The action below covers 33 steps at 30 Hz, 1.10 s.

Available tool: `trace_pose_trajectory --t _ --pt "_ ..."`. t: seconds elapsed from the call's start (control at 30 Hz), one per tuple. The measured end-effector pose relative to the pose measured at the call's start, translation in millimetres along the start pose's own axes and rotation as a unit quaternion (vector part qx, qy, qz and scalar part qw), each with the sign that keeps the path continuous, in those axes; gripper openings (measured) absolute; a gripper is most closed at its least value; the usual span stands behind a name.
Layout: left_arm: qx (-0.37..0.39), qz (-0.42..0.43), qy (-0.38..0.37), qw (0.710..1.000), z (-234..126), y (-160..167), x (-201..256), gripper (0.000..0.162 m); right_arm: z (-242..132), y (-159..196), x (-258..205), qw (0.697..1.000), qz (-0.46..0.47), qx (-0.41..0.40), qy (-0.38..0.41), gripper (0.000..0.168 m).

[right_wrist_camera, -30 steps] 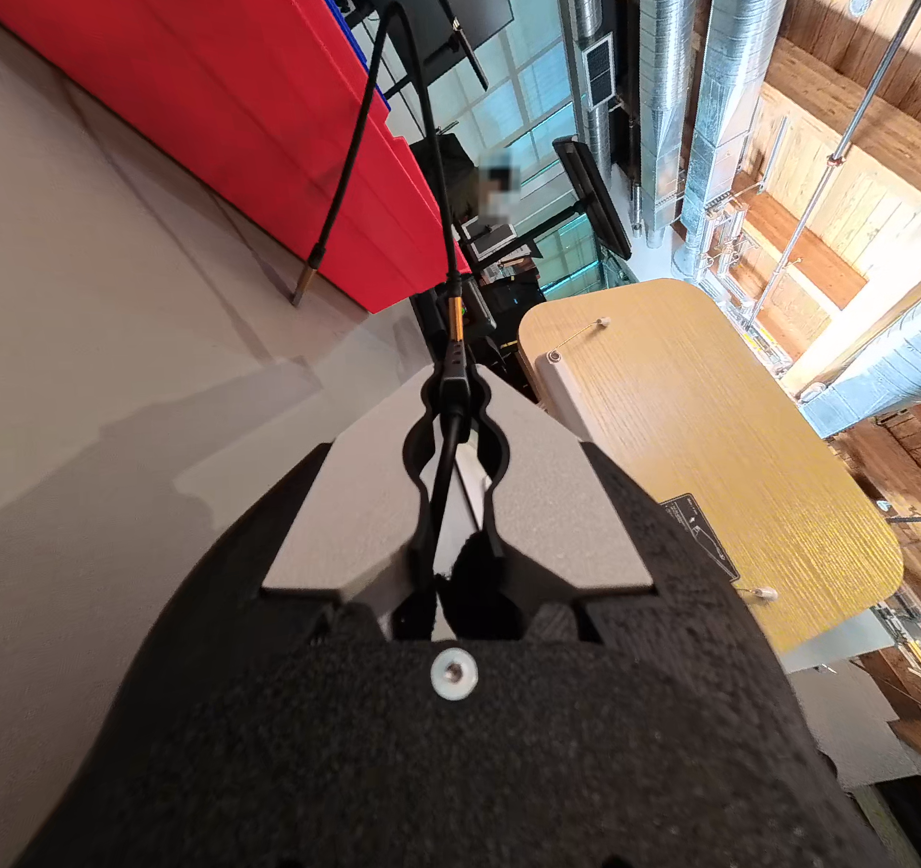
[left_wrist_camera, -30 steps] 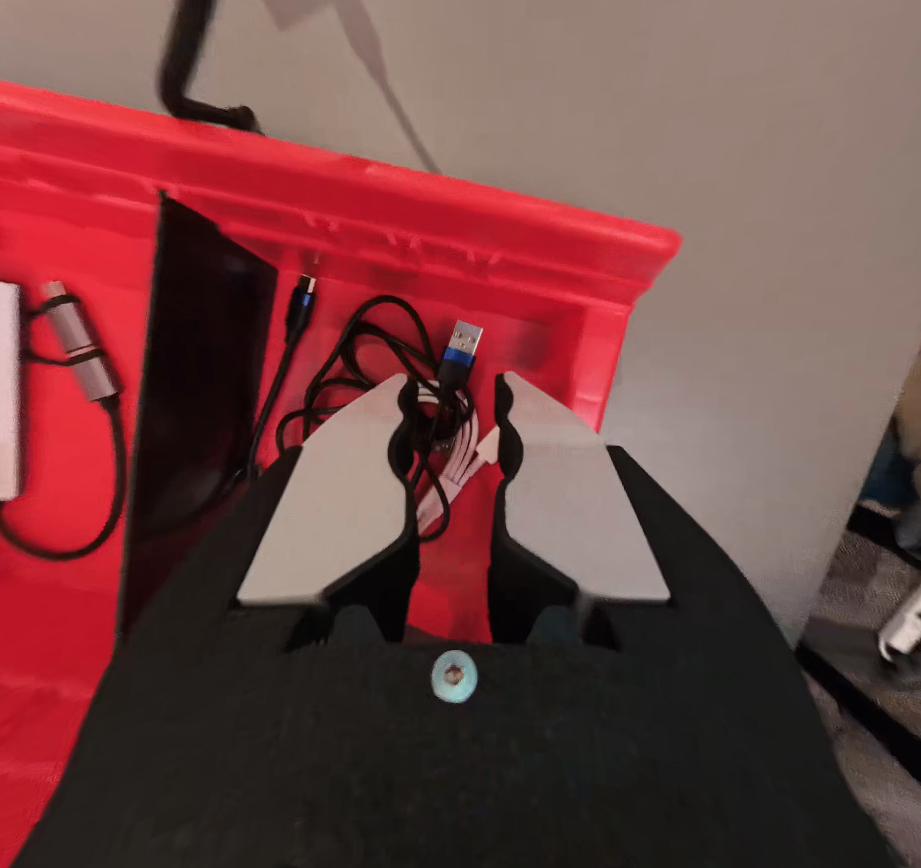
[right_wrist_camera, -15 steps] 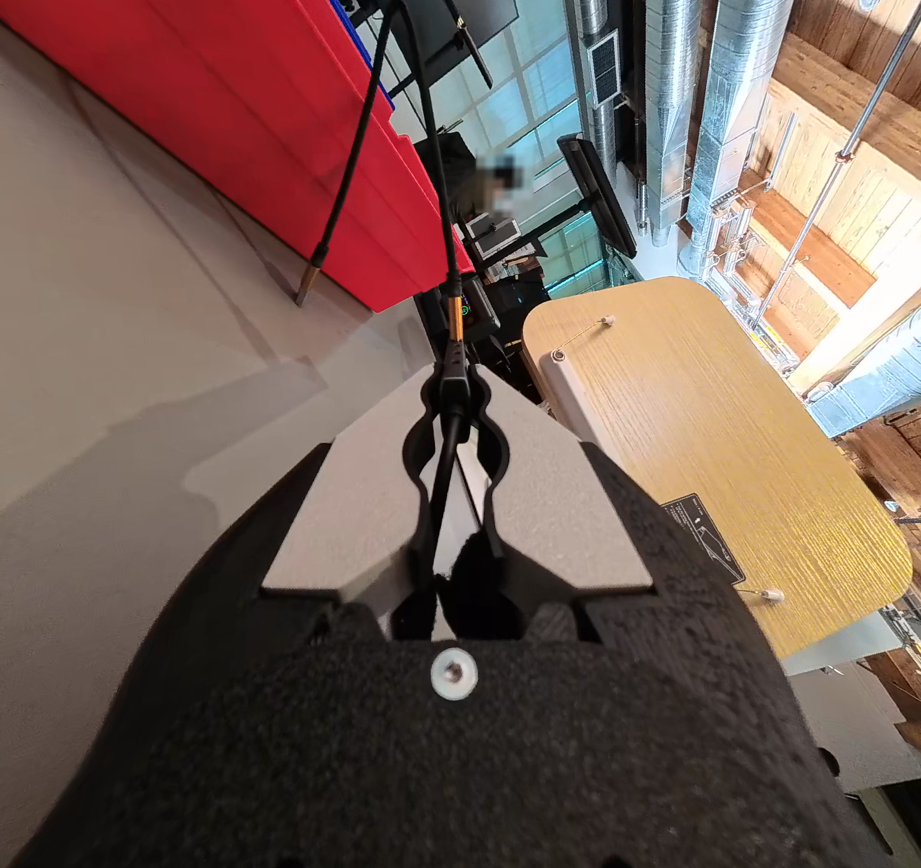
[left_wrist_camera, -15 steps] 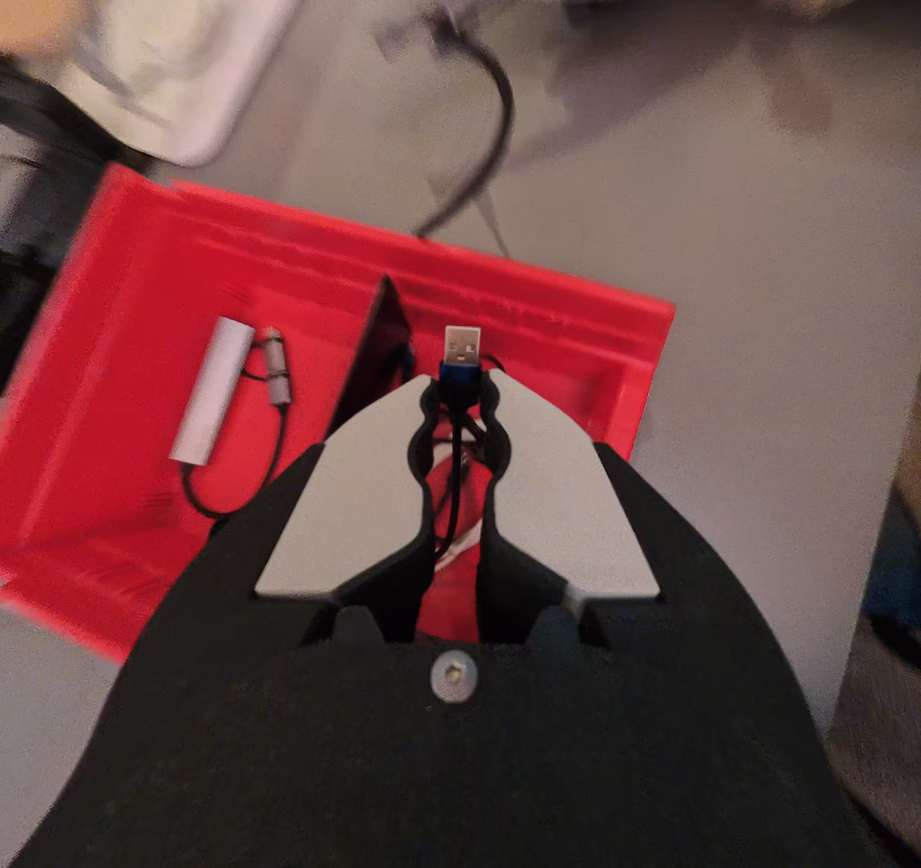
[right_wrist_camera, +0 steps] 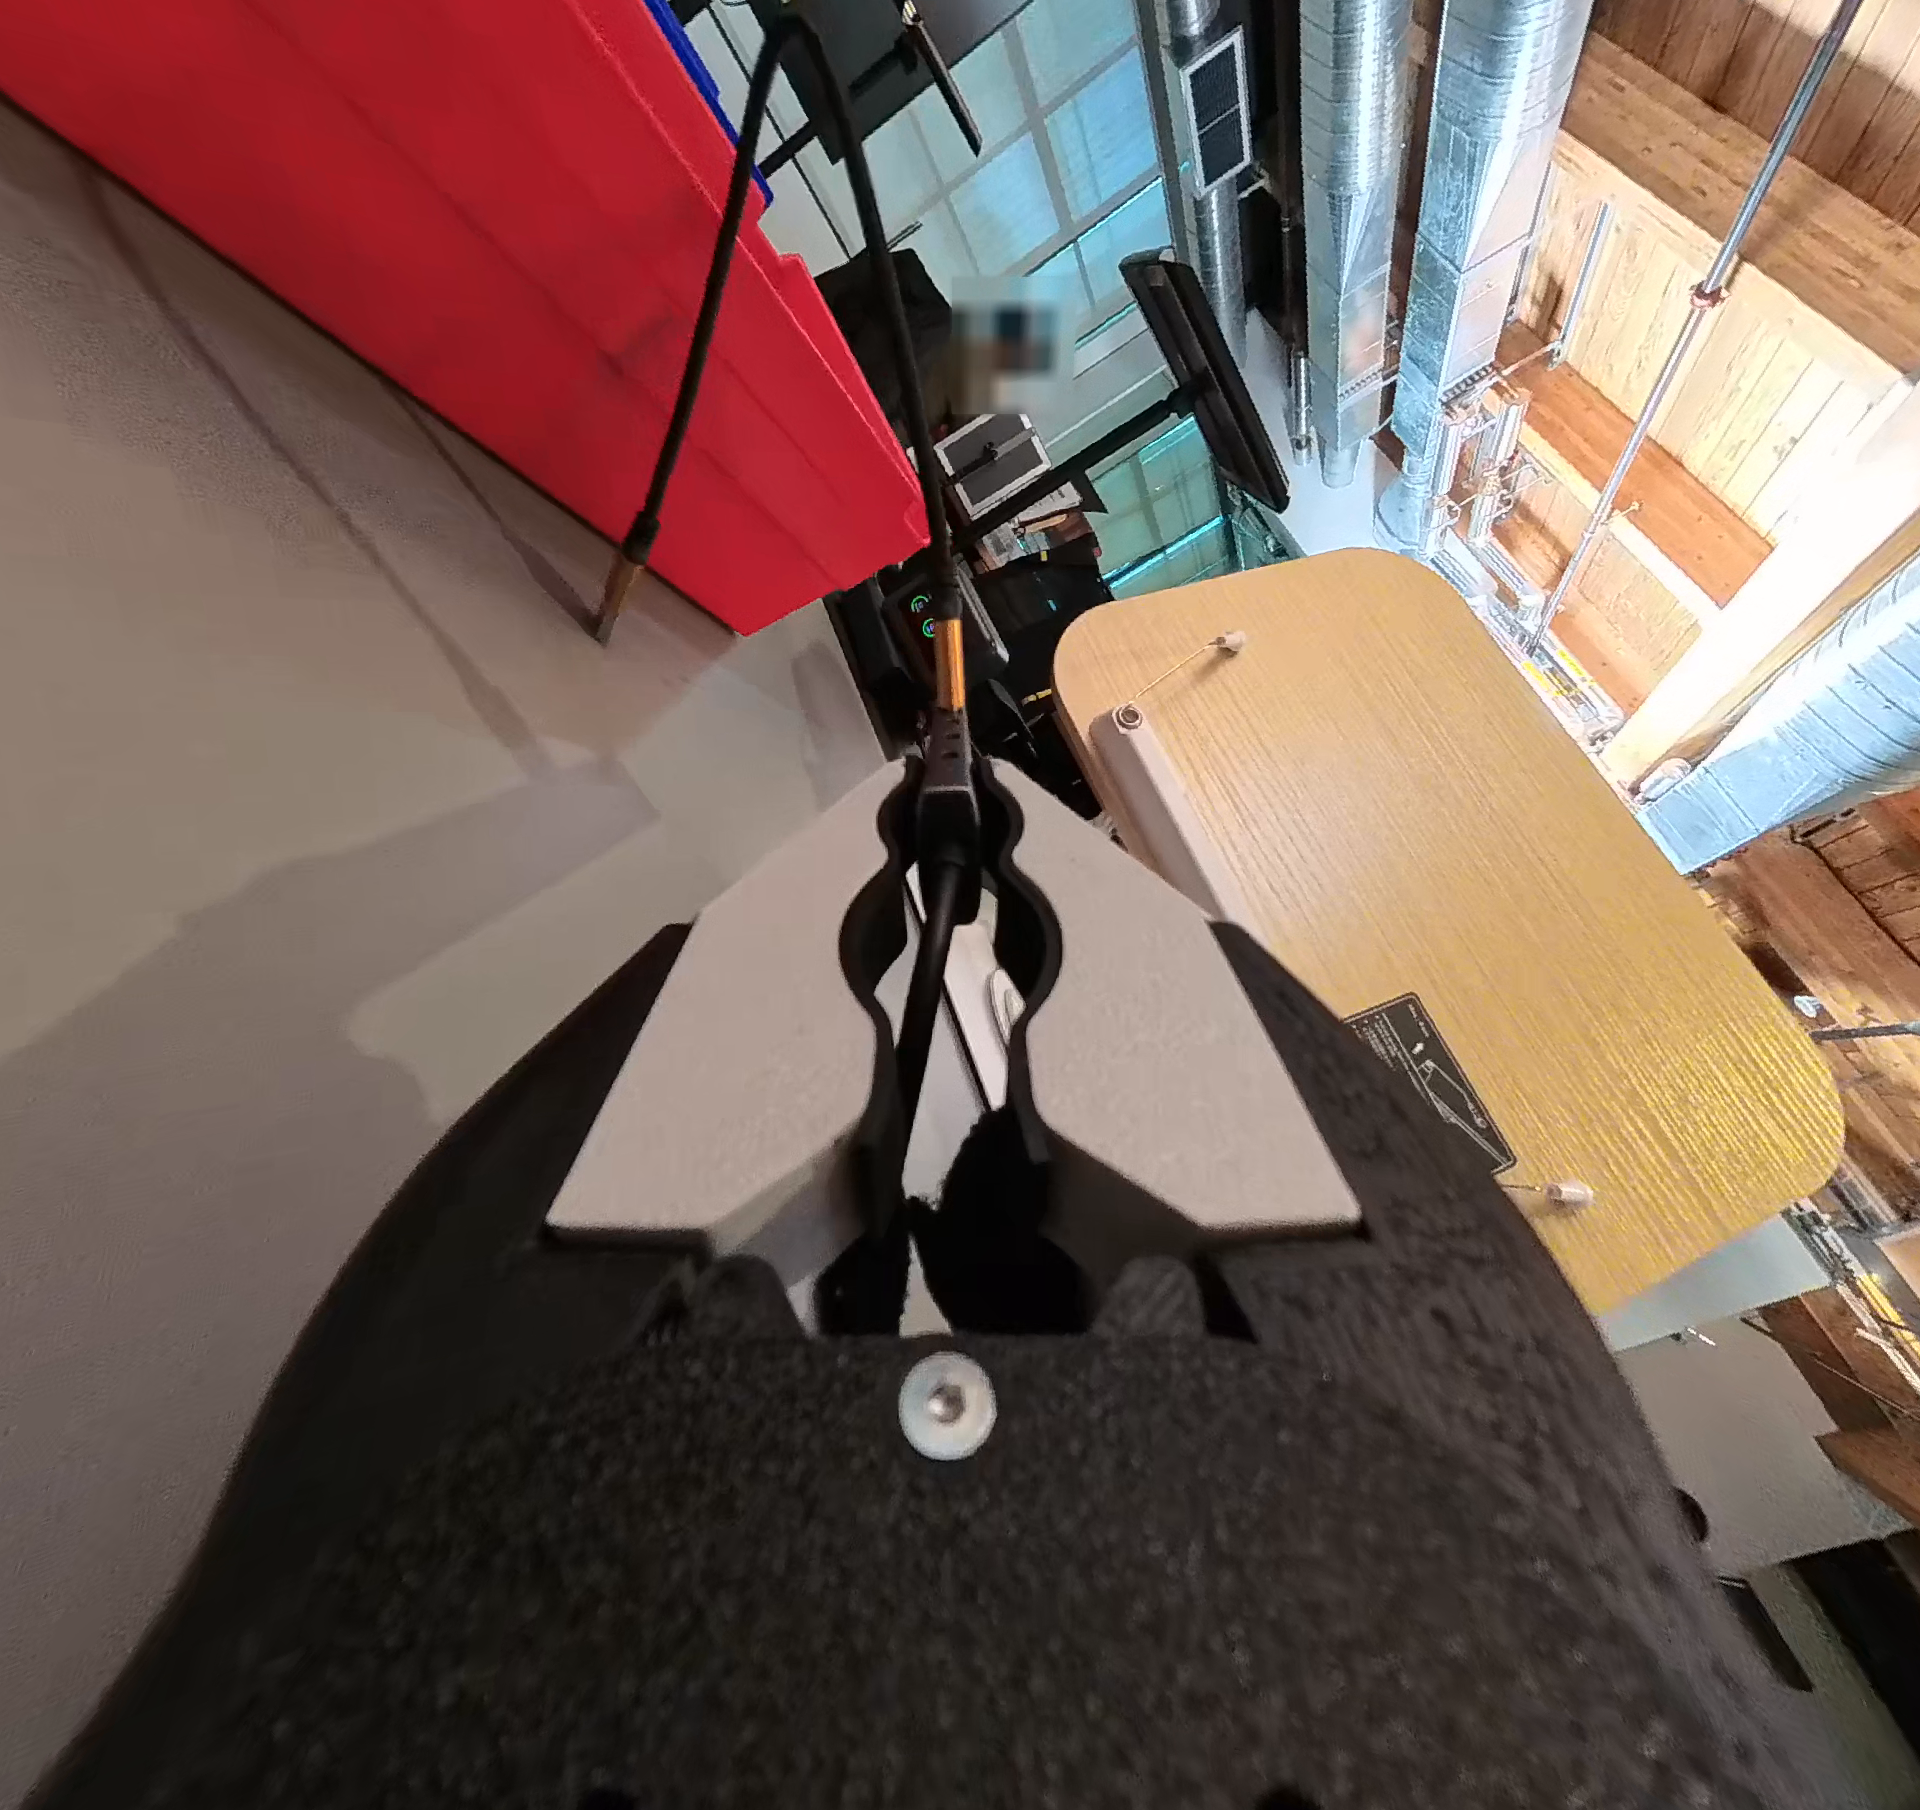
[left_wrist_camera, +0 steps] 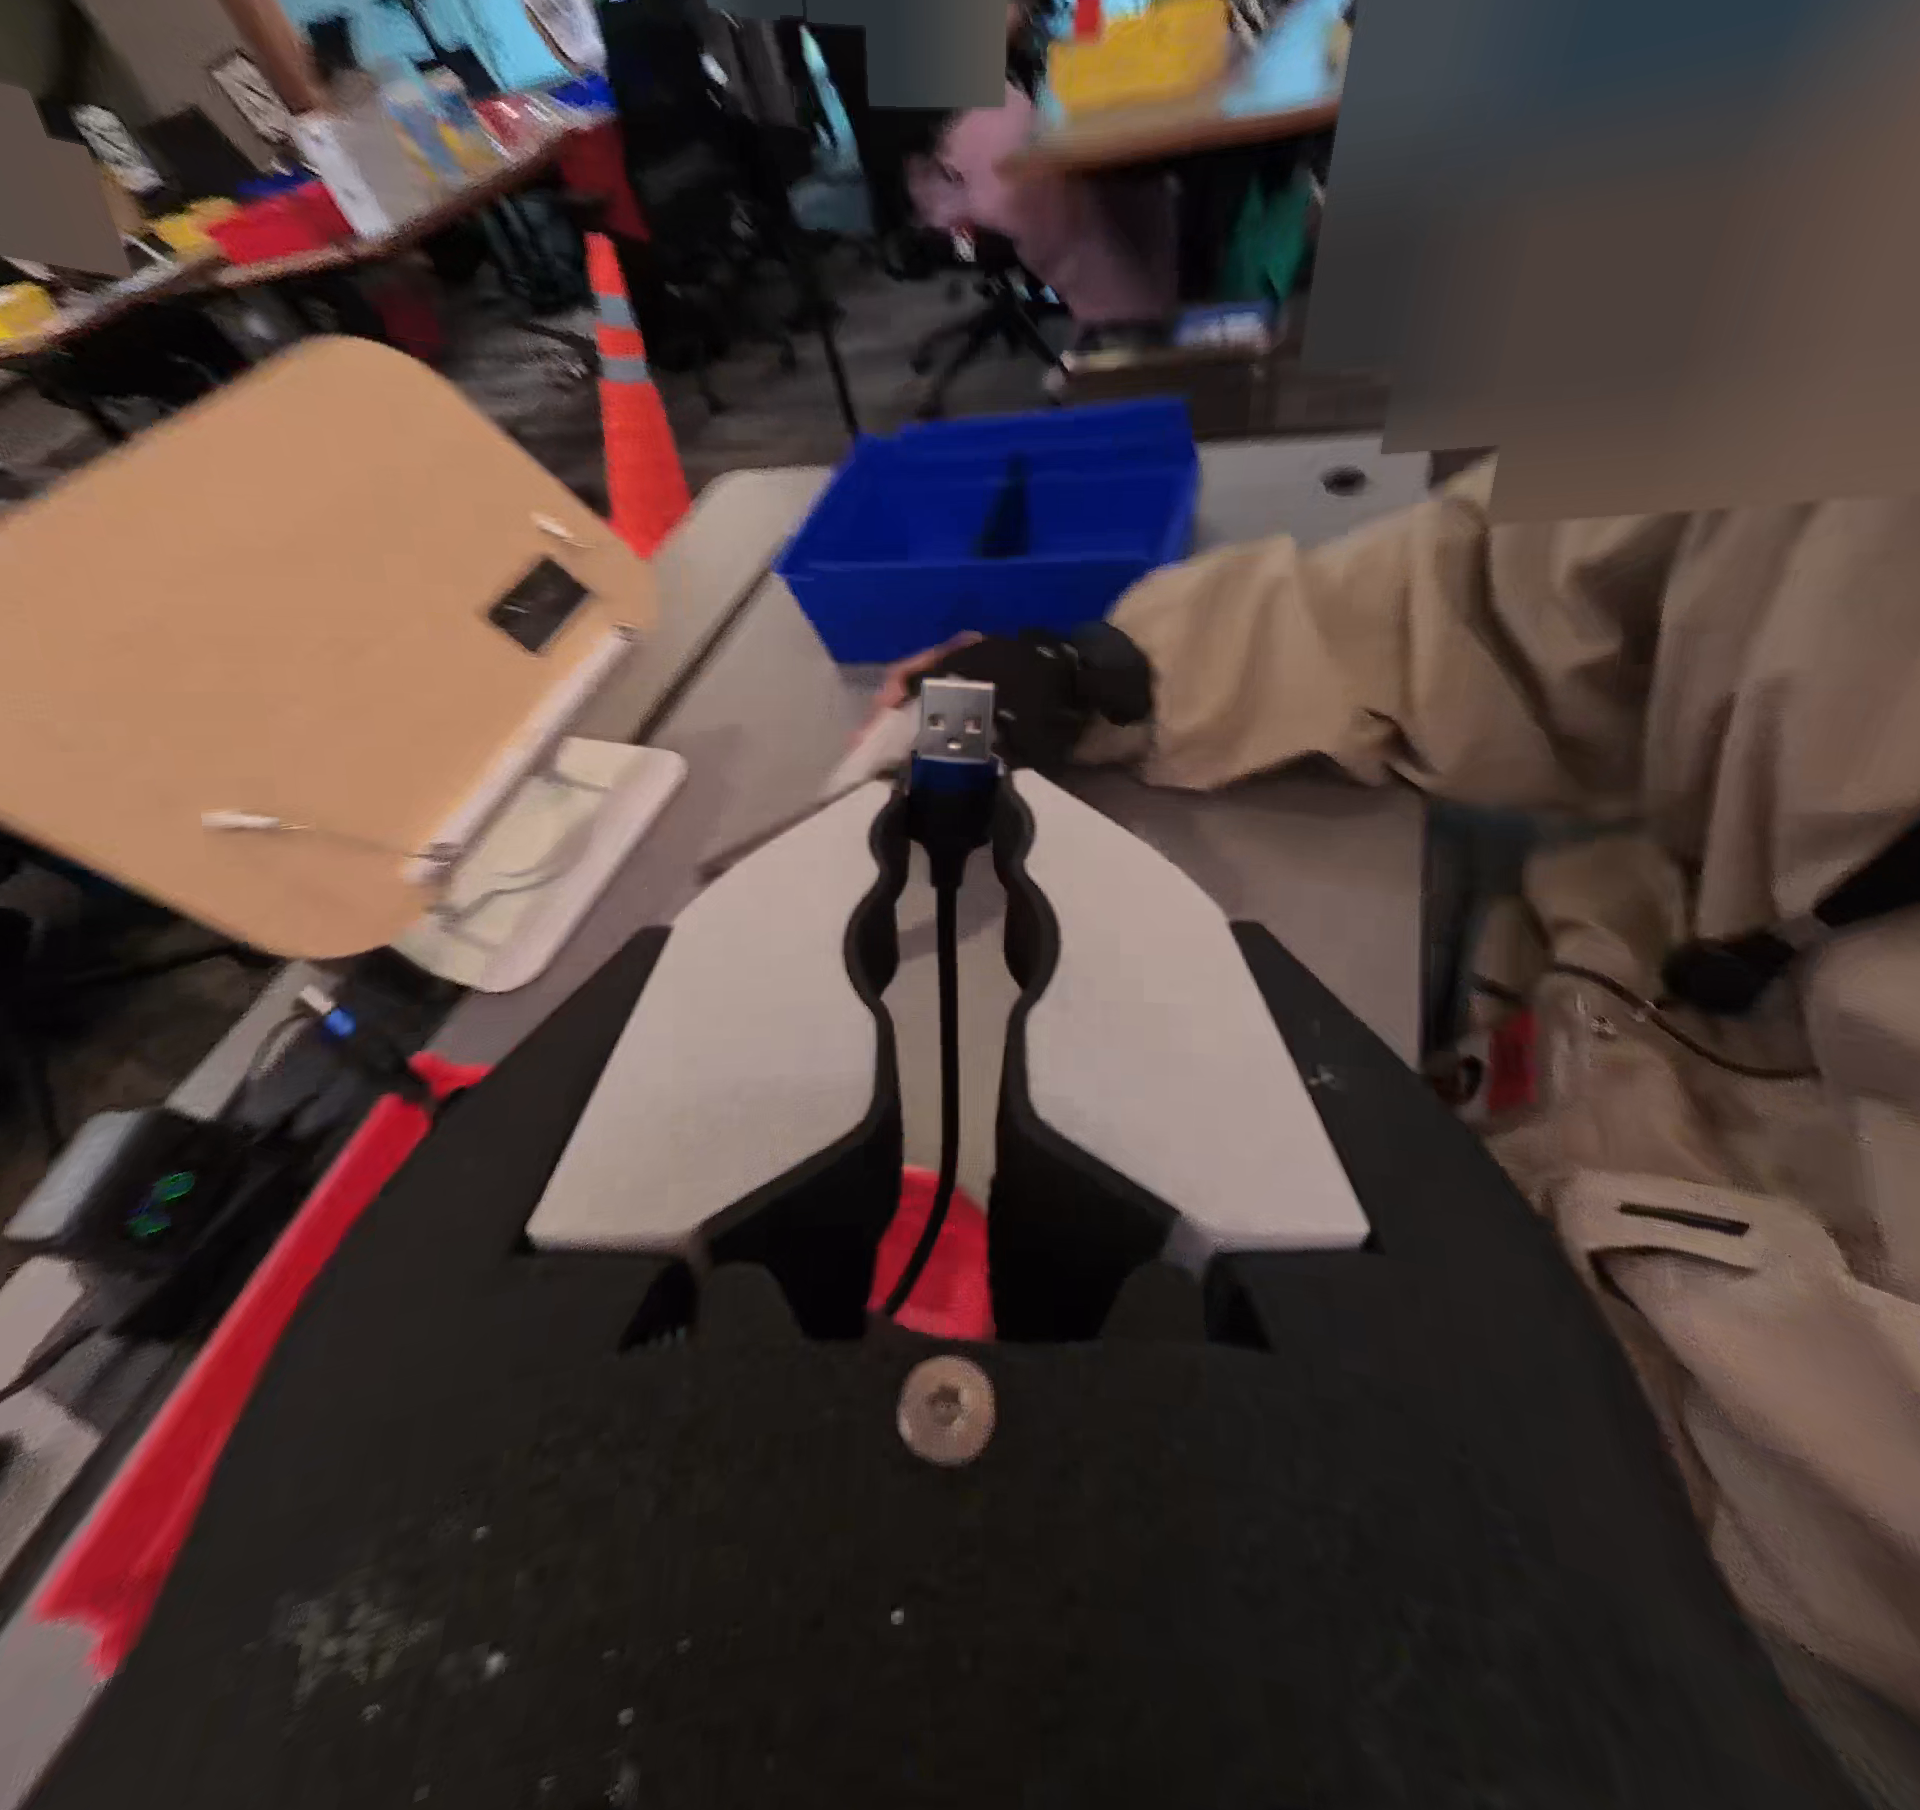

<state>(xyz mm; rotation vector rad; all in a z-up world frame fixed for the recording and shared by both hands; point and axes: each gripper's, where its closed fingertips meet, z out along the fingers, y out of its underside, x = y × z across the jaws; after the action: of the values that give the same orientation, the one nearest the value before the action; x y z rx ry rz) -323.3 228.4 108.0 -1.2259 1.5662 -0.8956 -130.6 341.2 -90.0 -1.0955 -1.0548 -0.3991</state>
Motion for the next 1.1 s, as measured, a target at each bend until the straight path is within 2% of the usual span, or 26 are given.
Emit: trace_pose_trajectory --t 0.1,0.2,0.27,0.33,0.43,0.53,0.6,0.67,0.8,0.93,1.1 --pt "-0.066 0.015 0.022 0.997 58.8 36.8 68.5 0.015 0.6 0.8 -1.5 1.000 -0.003 -0.002 -0.003 0.008" --pt "-0.180 0.019 0.024 0.983 116.6 108.0 116.8 0.015 0.9 0.0 -4.9 1.000 -0.007 -0.001 -0.010 0.008" --pt "-0.216 -0.002 0.015 0.976 146.8 143.1 135.2 0.015 1.0 -0.6 -6.3 1.000 -0.008 0.000 -0.013 0.008" --pt "-0.229 -0.032 0.014 0.973 169.3 164.8 149.4 0.016 1.1 -0.8 -6.8 1.000 -0.006 0.000 -0.015 0.008" --pt "-0.228 -0.079 0.016 0.970 190.7 177.7 163.0 0.016 1.4 -1.0 -7.1 1.000 -0.004 0.002 -0.017 0.008" --pt "-0.172 -0.145 0.033 0.974 196.3 163.5 164.1 0.030 1.9 -1.9 -8.2 1.000 -0.004 0.004 -0.020 0.009" --pt "-0.135 -0.180 0.030 0.974 189.1 153.4 142.3 0.029 2.5 -2.6 -9.2 1.000 -0.006 0.005 -0.021 0.009" --pt "-0.118 -0.203 0.002 0.972 182.3 159.0 107.6 0.026 2.9 -2.8 -10.3 1.000 -0.007 0.005 -0.023 0.008" --pt "-0.185 -0.214 -0.029 0.959 183.8 206.0 68.1 0.023 3.1 -2.6 -10.4 1.000 -0.004 0.005 -0.024 0.008" --pt "-0.218 -0.212 -0.004 0.953 182.6 225.3 78.1 0.022 2.8 -2.3 -9.7 1.000 -0.002 0.005 -0.023 0.009" --pt "-0.253 -0.186 -0.009 0.949 183.2 243.3 83.3 0.023 4.2 -1.8 -11.1 1.000 0.000 0.005 -0.027 0.009"
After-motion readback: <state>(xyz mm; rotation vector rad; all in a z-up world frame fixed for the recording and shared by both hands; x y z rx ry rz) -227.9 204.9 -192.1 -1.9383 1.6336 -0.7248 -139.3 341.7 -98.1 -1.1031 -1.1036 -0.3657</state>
